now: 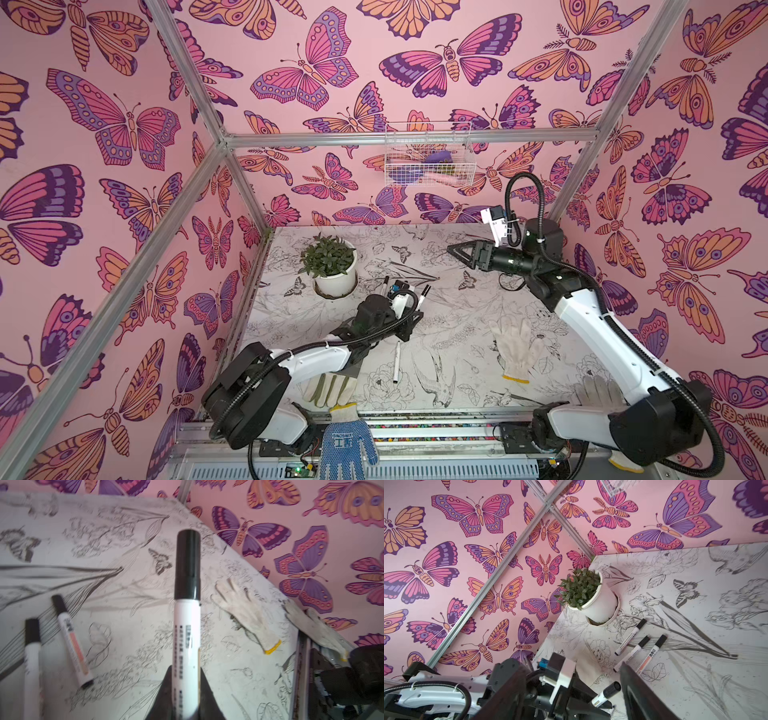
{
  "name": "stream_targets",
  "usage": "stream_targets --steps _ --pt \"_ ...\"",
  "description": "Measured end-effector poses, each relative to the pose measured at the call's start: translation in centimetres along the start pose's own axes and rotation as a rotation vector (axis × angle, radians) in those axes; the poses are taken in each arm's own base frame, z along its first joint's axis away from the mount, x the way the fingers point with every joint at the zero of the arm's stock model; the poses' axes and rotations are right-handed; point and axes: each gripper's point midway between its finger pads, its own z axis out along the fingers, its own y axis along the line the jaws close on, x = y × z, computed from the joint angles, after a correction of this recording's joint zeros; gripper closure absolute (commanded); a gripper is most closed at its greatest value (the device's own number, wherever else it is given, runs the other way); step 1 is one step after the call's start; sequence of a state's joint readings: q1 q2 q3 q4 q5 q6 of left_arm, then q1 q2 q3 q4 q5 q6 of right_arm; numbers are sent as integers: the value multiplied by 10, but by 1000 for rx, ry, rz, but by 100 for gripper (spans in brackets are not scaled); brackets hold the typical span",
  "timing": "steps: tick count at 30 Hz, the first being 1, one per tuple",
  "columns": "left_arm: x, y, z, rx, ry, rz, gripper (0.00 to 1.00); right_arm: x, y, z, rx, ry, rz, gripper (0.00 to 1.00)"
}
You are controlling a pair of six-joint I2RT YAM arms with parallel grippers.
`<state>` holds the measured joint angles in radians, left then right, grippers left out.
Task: Insert the pens into the pen caps
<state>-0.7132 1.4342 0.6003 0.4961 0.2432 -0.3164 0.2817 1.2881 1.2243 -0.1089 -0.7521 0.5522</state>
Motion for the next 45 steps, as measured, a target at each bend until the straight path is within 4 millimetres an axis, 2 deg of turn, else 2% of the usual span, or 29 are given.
stream_targets --steps 2,5,11,16,21,23,27,29,32,33,34,38,40,42,44,45 --pt "8 17 -3 -65 7 -33 100 -5 6 -4 -3 -15 -20 27" --pt "9 39 -7 -166 -12 -69 100 -3 4 -5 12 -9 -23 28" --pt "7 93 -33 -399 -44 -158 100 15 -13 -2 58 35 15 30" --pt "23 139 -46 -532 25 -235 100 27 -24 -2 88 70 36 30" --pt "33 168 -28 -576 134 -273 100 32 -27 -2 98 86 43 31" --pt "38 176 -19 -580 170 -283 97 32 -28 -1 100 90 37 32" --pt "48 190 -1 -593 230 -300 86 35 -29 -1 104 99 33 33" --pt "42 194 4 -595 225 -300 67 38 -31 -1 107 112 28 34" --pt "39 194 5 -596 225 -300 48 47 -33 0 121 143 19 37" --pt "39 194 4 -595 225 -300 39 50 -33 1 123 154 14 37" --pt "38 192 3 -593 226 -296 35 52 -33 1 125 161 9 38" --pt "29 173 -15 -571 206 -288 32 58 -34 1 136 180 -3 38" --pt "23 149 -24 -539 193 -255 32 59 -37 1 148 181 -7 38" --pt "19 109 -27 -469 196 -192 32 58 -39 1 161 177 -13 39" --pt "26 69 -24 -388 225 -132 30 57 -42 0 176 173 -22 39" --pt "36 49 -23 -350 260 -101 30 57 -43 0 184 171 -26 39"
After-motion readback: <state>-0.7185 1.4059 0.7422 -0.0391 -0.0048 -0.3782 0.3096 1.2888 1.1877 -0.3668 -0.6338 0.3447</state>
